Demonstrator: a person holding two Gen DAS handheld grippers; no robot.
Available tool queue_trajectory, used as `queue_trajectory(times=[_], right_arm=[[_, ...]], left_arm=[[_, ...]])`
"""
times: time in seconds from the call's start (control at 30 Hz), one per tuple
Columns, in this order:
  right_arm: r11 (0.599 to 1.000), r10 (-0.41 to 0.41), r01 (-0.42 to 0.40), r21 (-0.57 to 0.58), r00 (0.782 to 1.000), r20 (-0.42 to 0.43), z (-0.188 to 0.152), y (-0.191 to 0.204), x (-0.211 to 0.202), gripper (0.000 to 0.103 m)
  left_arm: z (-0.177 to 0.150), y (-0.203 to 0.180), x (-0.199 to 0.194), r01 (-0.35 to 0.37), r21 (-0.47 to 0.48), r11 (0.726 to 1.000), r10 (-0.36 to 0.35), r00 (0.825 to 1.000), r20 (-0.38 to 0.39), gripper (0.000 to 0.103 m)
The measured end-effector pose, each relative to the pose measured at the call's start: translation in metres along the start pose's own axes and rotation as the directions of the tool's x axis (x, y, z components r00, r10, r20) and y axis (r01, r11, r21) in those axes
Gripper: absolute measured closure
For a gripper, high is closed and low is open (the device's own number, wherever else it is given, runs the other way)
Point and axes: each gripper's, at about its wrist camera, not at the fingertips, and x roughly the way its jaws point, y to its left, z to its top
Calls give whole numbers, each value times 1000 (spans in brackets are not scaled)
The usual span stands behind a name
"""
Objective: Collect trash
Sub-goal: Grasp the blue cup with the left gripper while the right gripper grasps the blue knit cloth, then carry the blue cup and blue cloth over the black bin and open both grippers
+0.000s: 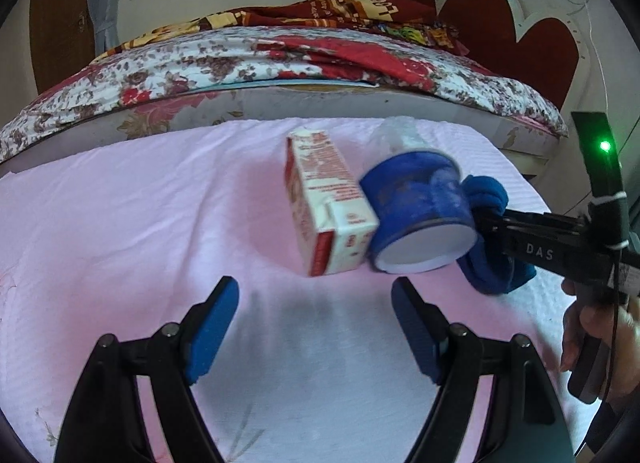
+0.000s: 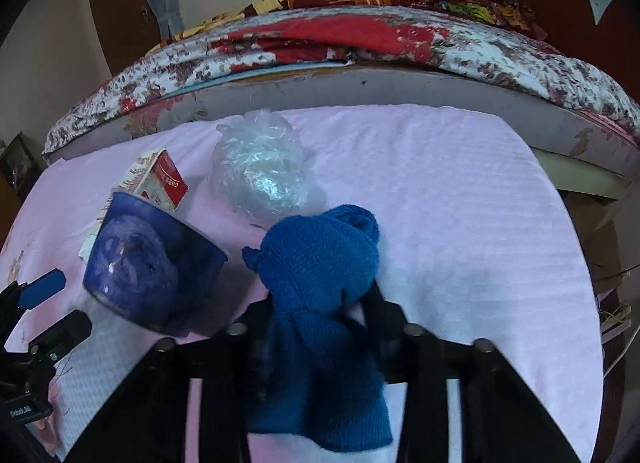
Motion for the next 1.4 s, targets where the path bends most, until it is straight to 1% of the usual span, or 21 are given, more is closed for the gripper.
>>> queue_trajectory(times=[0.17,0.27,0.37,0.43,0.5,0.6,0.63,0.73,0.77,0.8,0.83,0.87,0.93,0.97,1.03,1.07,1.17,1.3,1.33,1.37,1.4], right_arm=[[1000,-25,25,-6,999,43,-14,-13,-28,68],[999,-42,43,-6,997,61,-23,-22,-44,68],[999,-50,48,21,996,70,-31,-36,-56,68],[998,-53,51,33,996,69,-36,-44,-60,68],[998,-57,55,36,996,64,-38,-48,-61,68],[998,-56,54,40,997,55,-41,-51,-61,68],[998,-56,53,42,997,53,-42,-52,-60,68],[997,-58,55,47,997,52,-45,-55,-62,68],[997,-59,56,52,997,52,-47,-57,-62,68],[997,-60,57,58,997,53,-48,-60,-63,68],[996,-60,57,65,997,52,-49,-63,-63,68],[996,-60,57,69,997,49,-50,-65,-63,68],[995,-63,60,75,997,47,-52,-68,-63,68],[995,-62,58,77,997,46,-53,-69,-63,68],[995,-63,60,78,997,43,-53,-70,-63,68],[995,-63,59,79,997,42,-54,-71,-64,68],[995,-64,60,77,997,41,-55,-73,-64,68],[995,-64,61,84,997,35,-56,-77,-62,68],[994,-64,61,86,997,32,-57,-79,-61,68],[994,-64,62,85,997,30,-57,-79,-61,68],[995,-64,62,82,998,28,-58,-80,-61,68]], left_arm=[[0,-25,-10,2,10,1000,-3,999,37,23],[3,-45,-15,19,34,999,-21,998,60,23],[11,-61,-16,16,46,999,-19,997,77,23],[17,-69,-14,3,55,998,-7,997,79,22],[22,-77,-6,-24,67,997,20,998,64,20],[27,-85,14,-59,87,994,57,998,20,20],[28,-86,19,-82,97,992,82,997,11,20],[27,-92,23,-101,135,986,100,995,17,21],[26,-95,23,-100,153,983,98,995,18,23],[24,-99,22,-96,164,982,94,995,20,29],[23,-101,20,-84,171,982,82,996,24,32],[21,-103,18,-67,174,983,63,998,26,32],[18,-108,17,-74,184,980,69,997,36,32],[17,-110,18,-76,185,980,70,997,37,29],[18,-109,21,-59,176,983,55,998,30,18],[19,-107,24,-50,169,984,46,999,26,17],[23,-106,30,-41,166,985,38,999,24,17],[25,-101,42,-15,149,989,16,1000,-4,17],[24,-99,46,-2,150,989,4,1000,-12,20],[24,-98,49,6,150,989,-4,1000,-19,25],[23,-97,49,11,149,989,-10,1000,-12,25]])
